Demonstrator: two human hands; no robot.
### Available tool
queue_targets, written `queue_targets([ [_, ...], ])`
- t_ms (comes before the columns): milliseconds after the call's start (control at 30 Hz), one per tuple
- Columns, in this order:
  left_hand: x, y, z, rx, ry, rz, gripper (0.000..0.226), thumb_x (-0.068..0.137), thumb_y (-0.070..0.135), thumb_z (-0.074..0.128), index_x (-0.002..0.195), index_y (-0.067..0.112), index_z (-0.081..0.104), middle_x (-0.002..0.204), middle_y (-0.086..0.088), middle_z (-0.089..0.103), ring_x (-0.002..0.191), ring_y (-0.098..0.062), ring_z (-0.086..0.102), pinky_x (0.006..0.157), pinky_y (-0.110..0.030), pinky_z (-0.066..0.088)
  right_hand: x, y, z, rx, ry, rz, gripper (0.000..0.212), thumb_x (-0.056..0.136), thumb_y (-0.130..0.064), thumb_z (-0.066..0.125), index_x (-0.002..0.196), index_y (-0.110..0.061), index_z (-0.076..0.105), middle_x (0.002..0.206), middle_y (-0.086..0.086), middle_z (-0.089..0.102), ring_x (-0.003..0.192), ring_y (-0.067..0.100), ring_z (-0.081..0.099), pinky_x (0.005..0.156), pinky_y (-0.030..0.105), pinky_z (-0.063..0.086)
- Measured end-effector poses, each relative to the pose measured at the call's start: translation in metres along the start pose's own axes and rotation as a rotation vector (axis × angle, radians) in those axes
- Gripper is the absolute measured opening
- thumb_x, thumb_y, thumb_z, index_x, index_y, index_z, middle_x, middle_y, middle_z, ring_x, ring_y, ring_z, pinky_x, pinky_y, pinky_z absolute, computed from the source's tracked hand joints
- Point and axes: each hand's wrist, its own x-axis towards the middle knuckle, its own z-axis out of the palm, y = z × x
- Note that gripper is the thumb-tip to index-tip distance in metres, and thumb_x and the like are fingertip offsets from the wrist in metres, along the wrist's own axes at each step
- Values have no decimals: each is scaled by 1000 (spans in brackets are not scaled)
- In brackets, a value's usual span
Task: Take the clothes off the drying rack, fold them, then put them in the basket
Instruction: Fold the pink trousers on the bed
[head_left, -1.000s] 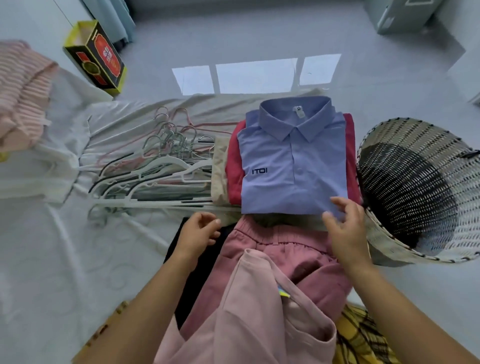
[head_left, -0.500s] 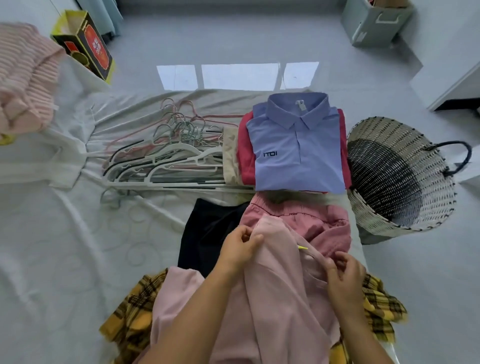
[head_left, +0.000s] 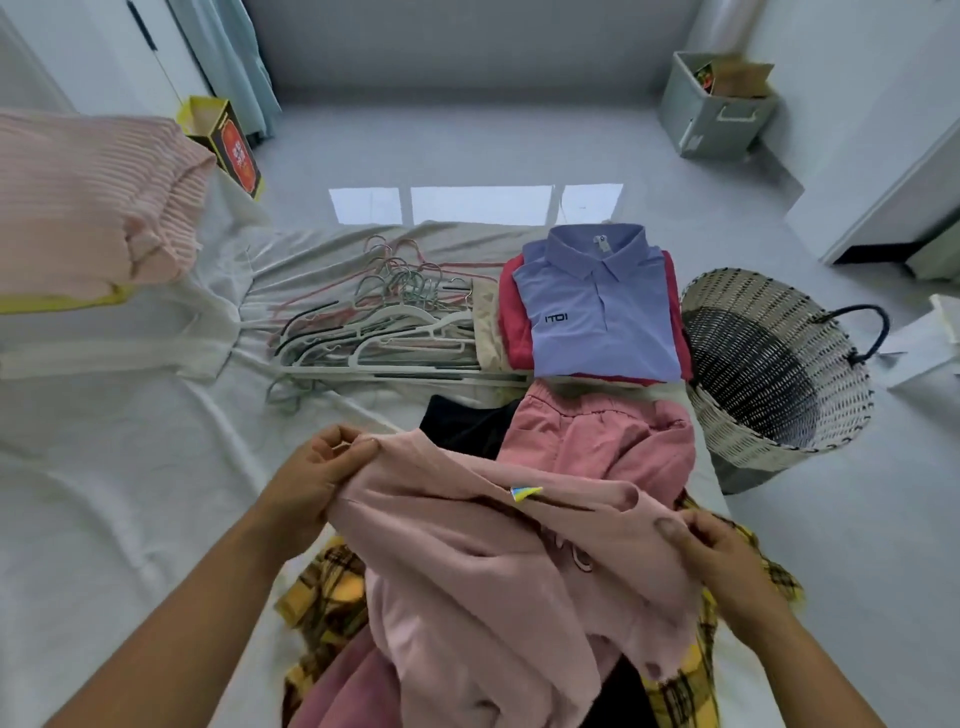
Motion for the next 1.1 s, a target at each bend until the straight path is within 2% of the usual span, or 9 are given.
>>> queue_targets([
  [100,-42,12,-25,49,-25,56,7,85,11,57,79,8,57,64,-3,60,54,-11,57,47,-18,48,-19,-34,-4,108,-13,-66,22,78,-41,67,72,-20,66,72,3,62,65,15,54,57,27,42],
  [167,-74,26,-40,107,-8,100,11,77,18,62,79,7,59,66,-2,59,56,-10,56,49,-17,47,-37,-59,-6,101,-47,-129,50,54,-65,76,75,-20,68,72,2,65,64,13,57,57,27,43],
  [233,-110,44,-52,151,12,146,17,71,22,64,79,8,60,68,-2,59,59,-11,55,50,-17,47,-61,-86,-8,109,-73,-192,63,34,-71,79,70,-21,68,67,-2,64,62,11,57,54,25,45],
  [400,-202,100,-81,209,66,267,11,66,25,74,66,17,67,63,3,62,56,-8,57,48,-15,47,-127,-160,-3,116,-114,-345,65,36,-66,82,75,-15,69,73,5,62,75,23,53,69,37,42],
  [533,-270,140,-110,246,120,328,47,25,53,90,55,22,70,57,6,63,51,-5,59,45,-14,46,-174,-221,14,81,-170,-469,49,48,-60,80,68,-18,67,70,0,63,74,20,55,69,34,43],
  [633,-306,164,-134,262,181,358,26,50,41,86,56,21,70,59,4,64,58,-12,57,46,-15,47,-197,-262,29,54,-193,-554,33,69,-43,73,79,-12,68,82,3,67,85,21,58,80,35,48],
  [767,-329,194,-172,250,268,403,20,59,20,84,68,13,67,63,0,65,53,-7,60,47,-15,48,-209,-318,53,-5,-241,-613,57,39,-64,80,73,-20,73,80,2,70,82,20,61,79,35,49],
  [933,-308,223,-234,273,384,434,7,81,17,68,80,10,65,61,6,67,59,-6,61,53,-16,50,-189,-373,112,-15,-327,-624,17,76,-31,71,76,-13,69,80,6,68,78,18,60,76,30,48],
  [1100,-244,231,-321,369,411,360,6,84,15,66,80,12,65,77,-4,62,73,-16,54,69,-24,44,-130,-398,209,-79,-335,-537,12,88,-17,62,81,-8,65,81,7,63,74,17,56,63,19,50],
])
